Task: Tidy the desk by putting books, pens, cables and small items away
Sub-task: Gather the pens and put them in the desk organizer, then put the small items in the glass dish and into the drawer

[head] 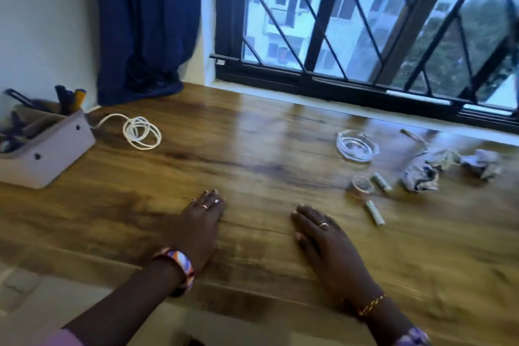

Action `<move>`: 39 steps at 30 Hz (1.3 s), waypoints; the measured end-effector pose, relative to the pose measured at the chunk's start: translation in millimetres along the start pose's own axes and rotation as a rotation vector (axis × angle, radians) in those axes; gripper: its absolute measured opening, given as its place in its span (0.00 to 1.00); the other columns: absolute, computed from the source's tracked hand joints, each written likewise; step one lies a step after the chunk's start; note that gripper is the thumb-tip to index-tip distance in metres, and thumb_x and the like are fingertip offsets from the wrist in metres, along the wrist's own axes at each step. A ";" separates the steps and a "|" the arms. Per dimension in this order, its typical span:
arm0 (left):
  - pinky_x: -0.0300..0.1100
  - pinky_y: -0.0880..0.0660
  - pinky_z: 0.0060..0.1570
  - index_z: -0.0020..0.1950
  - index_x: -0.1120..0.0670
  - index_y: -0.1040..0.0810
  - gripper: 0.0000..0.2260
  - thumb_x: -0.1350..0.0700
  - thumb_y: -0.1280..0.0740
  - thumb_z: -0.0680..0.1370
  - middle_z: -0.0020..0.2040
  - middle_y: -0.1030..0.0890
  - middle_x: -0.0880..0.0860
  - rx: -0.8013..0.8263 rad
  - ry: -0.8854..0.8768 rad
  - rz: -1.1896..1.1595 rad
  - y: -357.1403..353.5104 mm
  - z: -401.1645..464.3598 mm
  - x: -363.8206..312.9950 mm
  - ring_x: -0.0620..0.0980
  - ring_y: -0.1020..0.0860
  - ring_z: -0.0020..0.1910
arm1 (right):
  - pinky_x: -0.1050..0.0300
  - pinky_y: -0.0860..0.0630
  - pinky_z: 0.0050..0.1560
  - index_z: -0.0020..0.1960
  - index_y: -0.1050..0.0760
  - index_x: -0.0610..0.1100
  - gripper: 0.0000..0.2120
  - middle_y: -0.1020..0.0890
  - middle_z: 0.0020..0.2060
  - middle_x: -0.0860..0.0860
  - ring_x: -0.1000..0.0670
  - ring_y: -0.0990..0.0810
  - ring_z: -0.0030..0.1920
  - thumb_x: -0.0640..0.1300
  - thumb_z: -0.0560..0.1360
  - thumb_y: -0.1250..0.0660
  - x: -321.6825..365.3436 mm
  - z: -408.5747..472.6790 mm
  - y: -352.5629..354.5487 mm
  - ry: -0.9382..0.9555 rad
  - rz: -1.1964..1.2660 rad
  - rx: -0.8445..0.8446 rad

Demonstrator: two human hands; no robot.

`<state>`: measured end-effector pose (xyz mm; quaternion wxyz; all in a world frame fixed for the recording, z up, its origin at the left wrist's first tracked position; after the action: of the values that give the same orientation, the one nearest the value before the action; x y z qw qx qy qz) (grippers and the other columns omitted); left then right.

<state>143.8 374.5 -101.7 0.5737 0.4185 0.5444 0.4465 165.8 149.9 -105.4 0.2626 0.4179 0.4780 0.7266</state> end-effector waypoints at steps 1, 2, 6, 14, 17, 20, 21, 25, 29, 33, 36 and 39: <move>0.54 0.21 0.36 0.45 0.59 0.16 0.22 0.59 0.48 0.63 0.47 0.15 0.60 0.002 -0.036 -0.005 -4.9 -0.7 -9.9 0.60 0.16 0.44 | 0.51 0.35 0.70 0.65 0.27 0.49 0.23 0.28 0.68 0.53 0.54 0.32 0.68 0.56 0.75 0.48 -4.6 -3.8 3.5 -0.024 0.040 -0.019; 0.56 0.21 0.35 0.44 0.59 0.16 0.22 0.59 0.47 0.62 0.45 0.15 0.59 0.023 -0.052 -0.008 -8.7 -0.2 -20.2 0.61 0.16 0.42 | 0.51 0.33 0.68 0.62 0.25 0.48 0.22 0.26 0.66 0.52 0.54 0.30 0.67 0.54 0.75 0.47 -5.6 -3.5 6.3 -0.041 0.089 -0.045; 0.59 0.33 0.63 0.58 0.61 0.21 0.28 0.62 0.47 0.62 0.62 0.23 0.62 -0.032 -0.069 -0.139 -15.2 14.2 -54.9 0.65 0.26 0.62 | 0.57 0.35 0.65 0.55 0.22 0.44 0.19 0.20 0.59 0.49 0.49 0.24 0.61 0.47 0.71 0.46 -3.0 4.3 7.6 -0.064 0.166 -0.087; 0.43 0.48 0.72 0.71 0.57 0.33 0.30 0.56 0.53 0.69 0.73 0.34 0.58 0.011 -0.168 -0.192 -33.5 67.2 -145.5 0.56 0.38 0.74 | 0.53 0.28 0.57 0.50 0.22 0.40 0.15 0.18 0.50 0.44 0.47 0.23 0.51 0.36 0.67 0.42 -9.8 0.9 24.4 -0.109 0.420 -0.136; 0.46 0.33 0.62 0.61 0.66 0.26 0.24 0.57 0.46 0.70 0.58 0.22 0.67 -0.060 -0.126 -0.120 -39.7 79.5 -149.4 0.64 0.22 0.58 | 0.56 0.28 0.58 0.52 0.23 0.43 0.18 0.19 0.52 0.45 0.48 0.24 0.54 0.38 0.64 0.42 -28.2 -12.5 45.3 -0.035 0.288 -0.262; 0.57 0.29 0.59 0.59 0.70 0.26 0.26 0.53 0.43 0.71 0.58 0.24 0.71 -0.061 0.043 -0.120 -42.3 81.2 -138.6 0.67 0.25 0.59 | 0.56 0.29 0.58 0.50 0.24 0.47 0.18 0.19 0.52 0.47 0.48 0.26 0.56 0.41 0.61 0.36 -66.2 -18.2 57.5 0.028 -0.050 -0.335; 0.56 0.31 0.63 0.63 0.69 0.29 0.28 0.52 0.42 0.71 0.63 0.27 0.70 -0.098 0.066 -0.114 -40.1 80.3 -136.7 0.66 0.28 0.64 | 0.55 0.25 0.54 0.48 0.23 0.47 0.16 0.19 0.51 0.47 0.46 0.24 0.54 0.40 0.60 0.33 -81.1 -18.5 59.7 -0.012 -0.078 -0.305; 0.53 0.28 0.59 0.69 0.65 0.33 0.29 0.53 0.41 0.70 0.64 0.26 0.68 -0.136 0.129 -0.129 -33.4 70.7 -137.6 0.65 0.25 0.60 | 0.57 0.21 0.41 0.37 0.24 0.45 0.05 0.20 0.42 0.47 0.45 0.22 0.47 0.38 0.64 0.29 -117.2 -15.9 68.4 0.014 -0.096 -0.255; 0.53 0.26 0.57 0.67 0.64 0.31 0.28 0.50 0.46 0.70 0.62 0.24 0.65 -0.181 0.090 -0.070 -30.8 61.4 -154.2 0.64 0.23 0.58 | 0.63 0.25 0.34 0.35 0.24 0.47 0.02 0.19 0.40 0.51 0.50 0.21 0.43 0.42 0.62 0.32 -130.8 -15.8 82.8 0.143 -0.140 -0.259; 0.47 0.32 0.57 0.61 0.57 0.31 0.23 0.53 0.42 0.67 0.58 0.21 0.60 -0.243 -0.246 0.058 -25.4 66.4 -237.9 0.59 0.22 0.56 | 0.61 0.25 0.31 0.37 0.21 0.47 0.06 0.18 0.41 0.50 0.49 0.19 0.37 0.43 0.61 0.34 -156.9 -27.5 96.6 0.112 -0.256 -0.257; 0.47 0.39 0.59 0.55 0.52 0.24 0.18 0.52 0.37 0.66 0.54 0.19 0.52 -0.235 -0.377 0.099 -29.2 91.9 -295.3 0.53 0.22 0.57 | 0.61 0.26 0.30 0.40 0.20 0.47 0.08 0.18 0.42 0.51 0.50 0.19 0.35 0.44 0.64 0.37 -177.1 -34.2 105.0 0.053 -0.261 -0.274; 0.47 0.50 0.68 0.64 0.50 0.29 0.22 0.53 0.34 0.71 0.65 0.25 0.48 -0.117 -0.261 0.166 -37.9 128.1 -321.5 0.50 0.32 0.70 | 0.61 0.26 0.30 0.41 0.21 0.46 0.07 0.18 0.43 0.50 0.49 0.20 0.35 0.44 0.63 0.32 -188.4 -33.4 109.9 0.034 -0.237 -0.271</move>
<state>271.1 54.6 -50.3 0.6243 0.4822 0.4018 0.4651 235.6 -57.7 -78.6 0.3921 0.3073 0.4261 0.7551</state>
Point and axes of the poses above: each hand's wrist, its own z-axis towards the middle knuckle, its own y-axis out of the back of the hand, x = y × z, the point moved 6 cm from there along z, towards the middle knuckle
